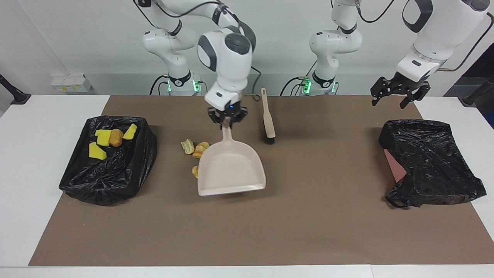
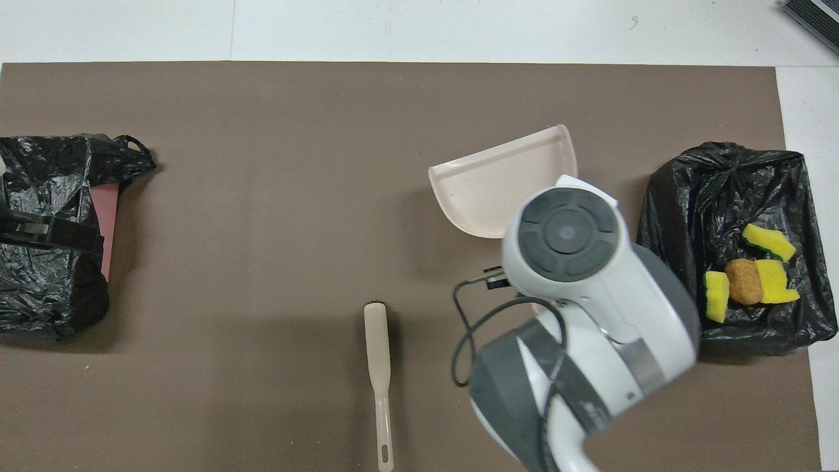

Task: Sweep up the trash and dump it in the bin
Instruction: 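Return the dustpan to the table center with the right gripper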

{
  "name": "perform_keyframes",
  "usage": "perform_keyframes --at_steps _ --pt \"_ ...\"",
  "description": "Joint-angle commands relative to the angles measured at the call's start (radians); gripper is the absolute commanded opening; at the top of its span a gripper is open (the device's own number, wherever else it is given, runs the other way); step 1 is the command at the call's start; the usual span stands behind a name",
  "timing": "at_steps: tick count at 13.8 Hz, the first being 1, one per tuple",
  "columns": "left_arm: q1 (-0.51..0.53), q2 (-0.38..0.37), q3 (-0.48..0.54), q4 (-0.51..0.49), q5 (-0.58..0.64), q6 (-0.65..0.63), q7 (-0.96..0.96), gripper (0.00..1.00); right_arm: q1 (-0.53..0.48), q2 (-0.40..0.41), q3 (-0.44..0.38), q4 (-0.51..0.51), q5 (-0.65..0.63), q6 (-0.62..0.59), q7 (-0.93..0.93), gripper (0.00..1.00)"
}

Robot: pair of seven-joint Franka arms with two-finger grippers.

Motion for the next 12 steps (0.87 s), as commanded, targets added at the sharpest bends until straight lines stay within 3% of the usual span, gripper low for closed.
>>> perform_keyframes --at_steps 1,4,8,10,11,12 --pt "-0.011 -0.018 0.012 -0.007 0.019 -0.054 -0.017 1.00 0.091 0.231 -0.010 0.270 -0.030 -0.004 0.135 0.00" --pt "-0.003 -0.029 0.016 -0.013 0.017 -0.082 -0.022 1.00 0.118 0.343 -0.011 0.352 -0.056 0.096 0.180 0.00" --pt "0.000 -0.023 0.021 -0.001 0.019 -0.065 -0.014 1.00 0.125 0.380 -0.007 0.337 -0.052 0.151 0.191 0.00" --pt "-0.003 -0.023 0.019 0.001 0.019 -0.065 -0.016 1.00 0.108 0.377 -0.003 0.311 -0.049 0.192 0.185 0.28" --pt "-0.003 -0.023 0.019 -0.001 0.019 -0.065 -0.016 1.00 0.103 0.363 -0.003 0.268 -0.041 0.228 0.179 0.35" --pt "-0.003 -0.023 0.019 -0.001 0.019 -0.065 -0.016 1.00 0.096 0.351 -0.002 0.236 -0.042 0.234 0.177 0.49"
